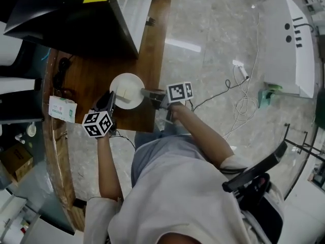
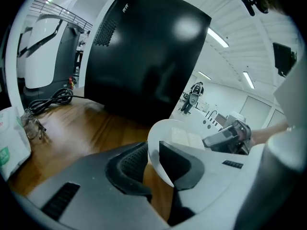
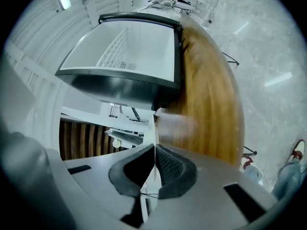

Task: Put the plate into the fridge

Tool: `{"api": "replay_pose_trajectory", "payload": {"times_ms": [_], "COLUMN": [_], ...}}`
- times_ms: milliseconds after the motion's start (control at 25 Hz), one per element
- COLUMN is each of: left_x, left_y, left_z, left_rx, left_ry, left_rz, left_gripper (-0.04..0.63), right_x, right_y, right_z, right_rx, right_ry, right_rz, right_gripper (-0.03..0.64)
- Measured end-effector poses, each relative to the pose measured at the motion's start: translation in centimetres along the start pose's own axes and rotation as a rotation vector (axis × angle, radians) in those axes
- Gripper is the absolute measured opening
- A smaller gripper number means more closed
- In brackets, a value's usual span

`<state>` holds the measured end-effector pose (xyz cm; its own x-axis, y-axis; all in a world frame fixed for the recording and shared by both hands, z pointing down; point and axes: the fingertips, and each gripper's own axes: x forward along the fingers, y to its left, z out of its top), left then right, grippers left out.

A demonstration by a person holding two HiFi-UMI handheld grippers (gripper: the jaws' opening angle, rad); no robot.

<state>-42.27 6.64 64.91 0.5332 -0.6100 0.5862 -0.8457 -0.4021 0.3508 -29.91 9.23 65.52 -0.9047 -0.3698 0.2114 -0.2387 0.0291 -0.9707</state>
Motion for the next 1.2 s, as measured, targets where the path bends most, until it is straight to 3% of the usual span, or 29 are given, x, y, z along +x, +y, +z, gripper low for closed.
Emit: {"api": "replay_pose_trajectory", "payload": {"times_ms": [320, 880, 1000, 1200], "left_x": [6.5, 16.9, 18.9, 19.7], "left_y": [-18.8, -42.5, -45.8, -47.5], "left_z": [1.8, 8.1, 9.5, 11.6], "left_rx": [0.074, 0.186, 0.192, 0.234], "left_ry": [-0.068, -0.214, -0.23, -0.276], "left_rz": [-0.088, -0.177, -0.196, -0.202], "left_gripper": [0.08, 0.078, 0.078, 0.078], "right_x": [-19.4, -43.4, -47.0, -48.7], "right_y": [-1.1, -3.2, -3.5, -2.1], "right_z": [4.4, 13.0, 15.2, 18.1], "right_rx": [-0.037, -0.059, -0.037, -0.05], "right_ry": [-0.07, -0.258, -0.298, -0.339], "right_rz": [0.041, 0.068, 0.082, 0.134], "right_gripper": [0.021, 0.021, 0.021, 0.021]}}
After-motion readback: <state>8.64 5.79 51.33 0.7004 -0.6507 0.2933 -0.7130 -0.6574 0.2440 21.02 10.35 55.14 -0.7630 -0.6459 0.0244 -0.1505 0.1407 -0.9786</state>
